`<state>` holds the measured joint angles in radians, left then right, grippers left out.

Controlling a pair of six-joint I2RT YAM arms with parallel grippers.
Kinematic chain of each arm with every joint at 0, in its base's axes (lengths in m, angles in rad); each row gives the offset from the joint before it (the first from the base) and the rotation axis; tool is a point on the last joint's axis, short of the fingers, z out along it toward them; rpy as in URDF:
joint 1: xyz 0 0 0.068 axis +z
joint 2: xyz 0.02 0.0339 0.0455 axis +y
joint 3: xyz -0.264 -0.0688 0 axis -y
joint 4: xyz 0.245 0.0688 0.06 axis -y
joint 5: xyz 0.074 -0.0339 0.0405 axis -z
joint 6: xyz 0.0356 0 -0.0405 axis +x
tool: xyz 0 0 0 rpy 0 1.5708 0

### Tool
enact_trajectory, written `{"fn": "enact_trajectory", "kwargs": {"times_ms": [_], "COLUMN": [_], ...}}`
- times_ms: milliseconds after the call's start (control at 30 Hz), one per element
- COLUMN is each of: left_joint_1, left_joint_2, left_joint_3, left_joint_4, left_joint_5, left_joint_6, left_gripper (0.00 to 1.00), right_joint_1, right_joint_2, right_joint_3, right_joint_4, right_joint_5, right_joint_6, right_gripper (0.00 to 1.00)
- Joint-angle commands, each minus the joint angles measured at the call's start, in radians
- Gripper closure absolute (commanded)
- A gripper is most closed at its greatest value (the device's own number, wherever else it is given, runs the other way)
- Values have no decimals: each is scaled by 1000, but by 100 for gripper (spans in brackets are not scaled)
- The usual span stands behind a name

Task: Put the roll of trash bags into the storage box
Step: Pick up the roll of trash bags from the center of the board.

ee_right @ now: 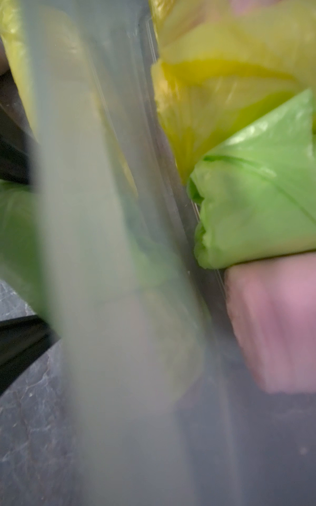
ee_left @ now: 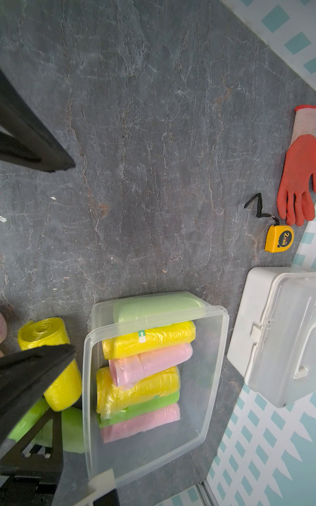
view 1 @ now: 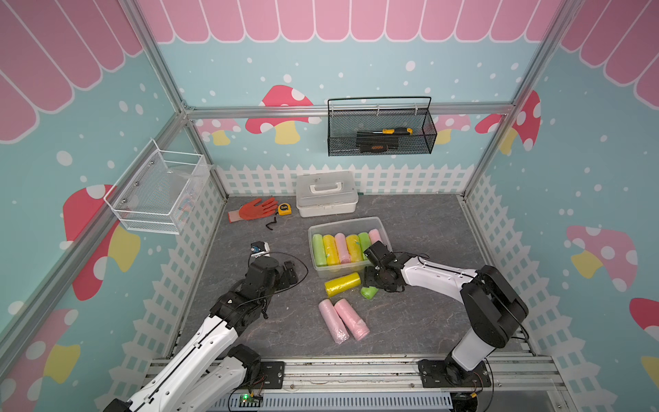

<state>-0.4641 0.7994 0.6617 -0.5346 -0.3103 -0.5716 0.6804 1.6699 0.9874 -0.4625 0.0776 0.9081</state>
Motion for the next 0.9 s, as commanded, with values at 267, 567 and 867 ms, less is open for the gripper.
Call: {"fn": "enact_trajectory", "kwargs": {"times_ms": [267,567,867], "left_joint_1": [8,8,8], "left_joint_2": [-15,-18,-22], "left_joint_3": [22,22,21], "left_joint_4": [-11,-12,-14], "left_joint_5": [-3,-3,-3], "left_joint_6": [4,3,1], "left_gripper": [1,1,1], "right_joint_1": [-1,0,0], "right_joint_2": [-155,-136,-130], "right_joint_3": [-158,-179,-160], "right_joint_4": [-61,-47,-36], "right_joint_5": [20,-4,0], "right_joint_6": [19,-14,-55], "right_gripper": [27,21,39]}}
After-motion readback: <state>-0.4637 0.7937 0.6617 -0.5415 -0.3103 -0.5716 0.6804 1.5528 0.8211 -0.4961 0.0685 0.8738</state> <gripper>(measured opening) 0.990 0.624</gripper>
